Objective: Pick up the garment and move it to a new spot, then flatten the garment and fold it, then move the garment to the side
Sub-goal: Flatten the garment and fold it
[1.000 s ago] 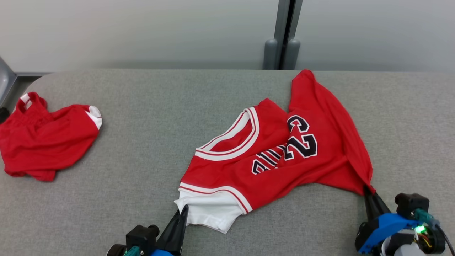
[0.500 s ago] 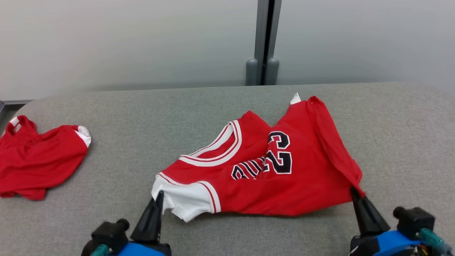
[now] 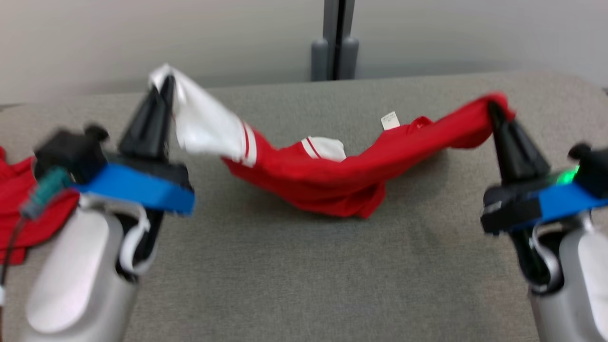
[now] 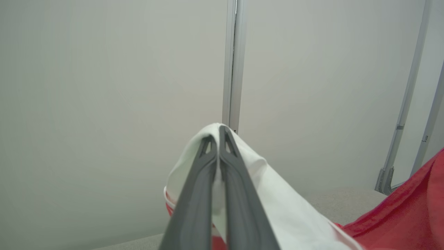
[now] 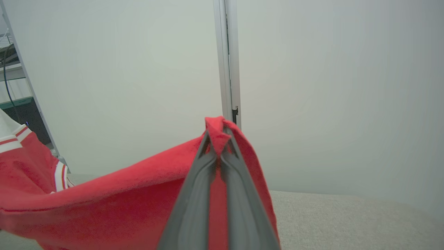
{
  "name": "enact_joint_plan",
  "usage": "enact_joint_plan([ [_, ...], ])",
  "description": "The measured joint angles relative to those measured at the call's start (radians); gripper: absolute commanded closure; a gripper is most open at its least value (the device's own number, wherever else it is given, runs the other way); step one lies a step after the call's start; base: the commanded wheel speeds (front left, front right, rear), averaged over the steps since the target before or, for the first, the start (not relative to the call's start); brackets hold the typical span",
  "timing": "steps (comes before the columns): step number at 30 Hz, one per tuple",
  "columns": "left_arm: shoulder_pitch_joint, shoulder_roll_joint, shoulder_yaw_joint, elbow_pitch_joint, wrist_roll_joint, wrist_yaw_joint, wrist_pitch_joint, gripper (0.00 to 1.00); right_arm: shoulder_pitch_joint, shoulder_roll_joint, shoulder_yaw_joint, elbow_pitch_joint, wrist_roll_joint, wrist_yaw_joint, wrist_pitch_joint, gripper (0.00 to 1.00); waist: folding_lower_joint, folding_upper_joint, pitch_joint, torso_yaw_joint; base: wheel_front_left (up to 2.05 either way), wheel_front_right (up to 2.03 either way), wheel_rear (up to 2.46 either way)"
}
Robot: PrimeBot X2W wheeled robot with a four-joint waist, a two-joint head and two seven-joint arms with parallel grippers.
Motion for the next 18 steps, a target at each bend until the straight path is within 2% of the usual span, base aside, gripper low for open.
enact_joint_plan([
  [3,-0.158,0.014,0.013,0.035,-0.001,-0.016,0.026,1.00,-0.152,0.000,-0.006,0.053,0.006,0.000,0.008,1.00,0.0001,0.0000,0.057,-0.013,0.00,0.00,0.00],
  [4,-0.158,0.014,0.013,0.035,-0.001,-0.016,0.026,1.00,-0.152,0.000,-0.006,0.053,0.006,0.000,0.008,1.00,0.0001,0.0000,0.057,-0.013,0.00,0.00,0.00],
  [6,-0.331,0.027,0.023,0.087,-0.002,-0.027,0.049,1.00,-0.324,0.006,-0.014,0.130,0.025,0.000,0.023,1.00,0.0001,0.0000,0.123,-0.024,0.00,0.00,0.00],
  [7,-0.331,0.027,0.023,0.087,-0.002,-0.027,0.049,1.00,-0.324,0.006,-0.014,0.130,0.025,0.000,0.023,1.00,0.0001,0.0000,0.123,-0.024,0.00,0.00,0.00],
  [8,-0.451,0.032,0.025,0.137,-0.005,-0.034,0.062,1.00,-0.442,0.006,-0.023,0.187,0.037,0.000,0.038,1.00,0.0001,0.0000,0.167,-0.028,0.00,0.00,0.00],
  [9,-0.451,0.032,0.025,0.137,-0.005,-0.034,0.062,1.00,-0.442,0.006,-0.023,0.187,0.037,0.000,0.038,1.00,0.0001,0.0000,0.167,-0.028,0.00,0.00,0.00],
  [10,-0.575,0.036,0.022,0.198,-0.006,-0.042,0.070,1.00,-0.564,0.007,-0.028,0.245,0.042,0.000,0.049,1.00,0.0002,0.0000,0.212,-0.030,0.00,0.00,0.00],
  [11,-0.575,0.036,0.022,0.198,-0.006,-0.042,0.070,1.00,-0.564,0.007,-0.028,0.245,0.042,0.000,0.049,1.00,0.0002,0.0000,0.212,-0.030,0.00,0.00,0.00],
  [18,-0.941,0.025,0.008,0.410,-0.010,-0.051,0.055,1.00,-0.918,0.006,-0.063,0.450,0.050,0.000,0.053,1.00,0.0004,0.0000,0.330,-0.015,0.00,0.00,0.00],
])
